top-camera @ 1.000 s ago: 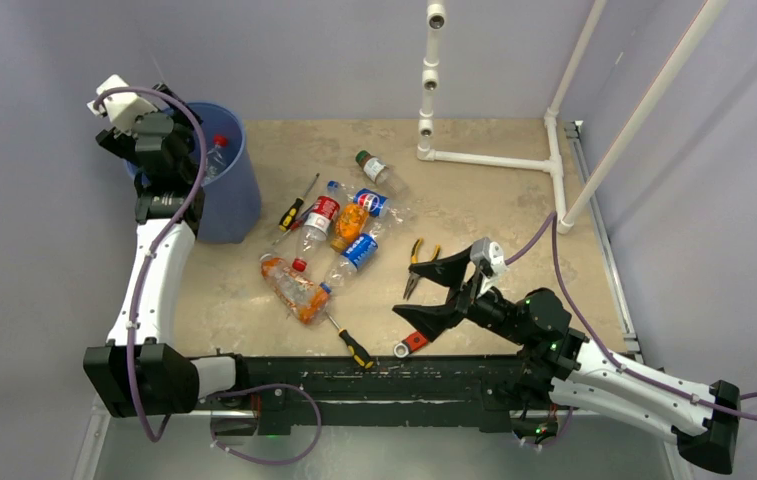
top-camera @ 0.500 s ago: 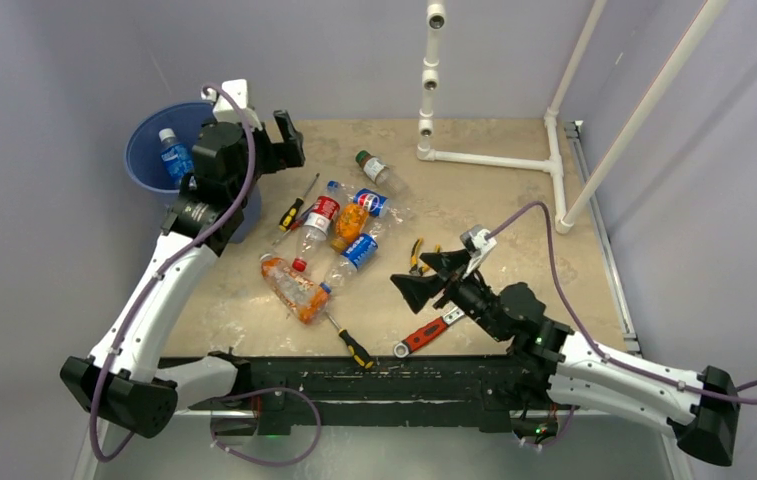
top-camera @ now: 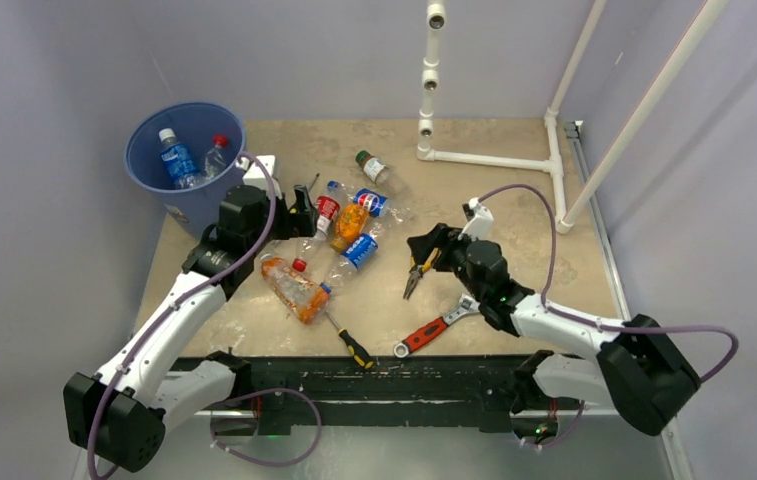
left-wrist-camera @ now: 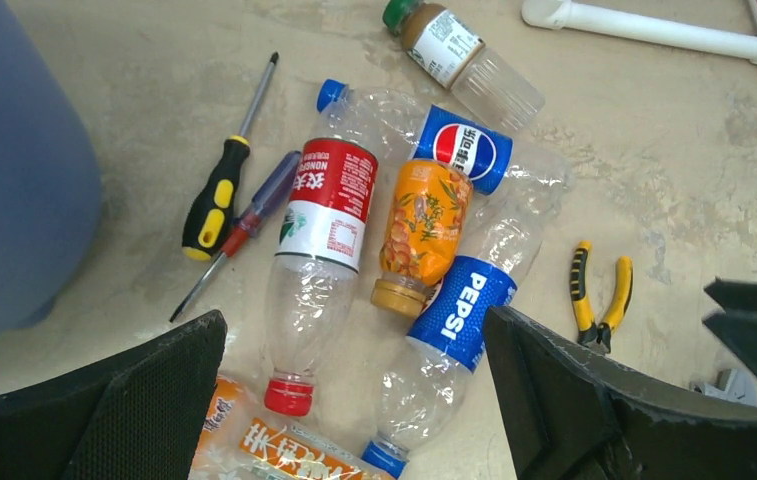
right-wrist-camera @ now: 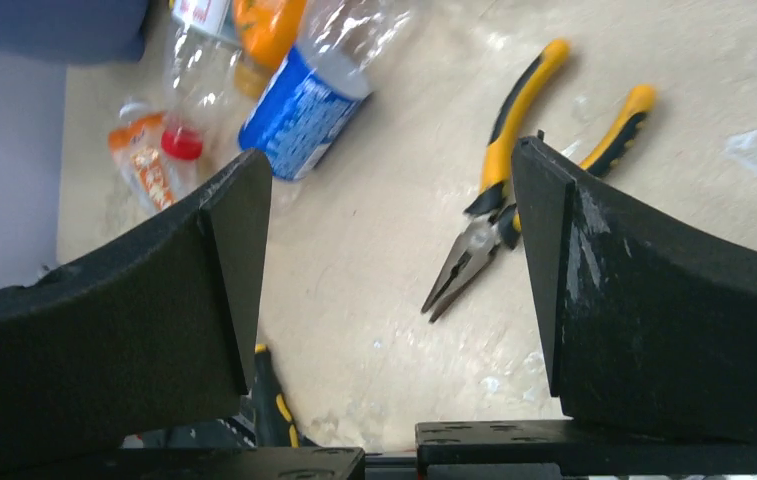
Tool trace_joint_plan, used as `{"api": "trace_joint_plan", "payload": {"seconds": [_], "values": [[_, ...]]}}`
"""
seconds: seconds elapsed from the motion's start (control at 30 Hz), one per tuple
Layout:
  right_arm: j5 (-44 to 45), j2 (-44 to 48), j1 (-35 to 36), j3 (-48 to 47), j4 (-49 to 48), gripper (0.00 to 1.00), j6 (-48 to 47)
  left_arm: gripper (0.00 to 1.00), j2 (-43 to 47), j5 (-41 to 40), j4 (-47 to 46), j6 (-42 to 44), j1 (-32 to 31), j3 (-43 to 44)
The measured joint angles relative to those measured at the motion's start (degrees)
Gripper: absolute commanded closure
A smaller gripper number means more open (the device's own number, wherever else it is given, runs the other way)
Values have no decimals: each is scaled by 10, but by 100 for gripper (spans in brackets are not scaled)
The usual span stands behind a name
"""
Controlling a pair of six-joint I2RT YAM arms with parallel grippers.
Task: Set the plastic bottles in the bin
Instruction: Pick up the plastic bottle at the center of the board.
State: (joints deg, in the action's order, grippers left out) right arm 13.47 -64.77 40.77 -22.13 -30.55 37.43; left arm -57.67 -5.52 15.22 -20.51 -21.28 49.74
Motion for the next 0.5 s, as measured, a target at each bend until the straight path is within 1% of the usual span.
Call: {"api": "trace_joint_plan", "payload": {"seconds": [0.1,0.2,0.37,0.5], "values": [[-18,-50,-48,-18,-26,16,16,1,0,7,-7,-20,0,-14],[-33,-117,-67,-57,-50,14,21,1,0,15,-26,-38,0,-14],[-54,-249,-97,-156,-78,10,21,1,3,30,-40,-55,0,-18],[-49,-343,-118,-264,-73,3,-12,2,16,35,-40,-60,0,-26]]}}
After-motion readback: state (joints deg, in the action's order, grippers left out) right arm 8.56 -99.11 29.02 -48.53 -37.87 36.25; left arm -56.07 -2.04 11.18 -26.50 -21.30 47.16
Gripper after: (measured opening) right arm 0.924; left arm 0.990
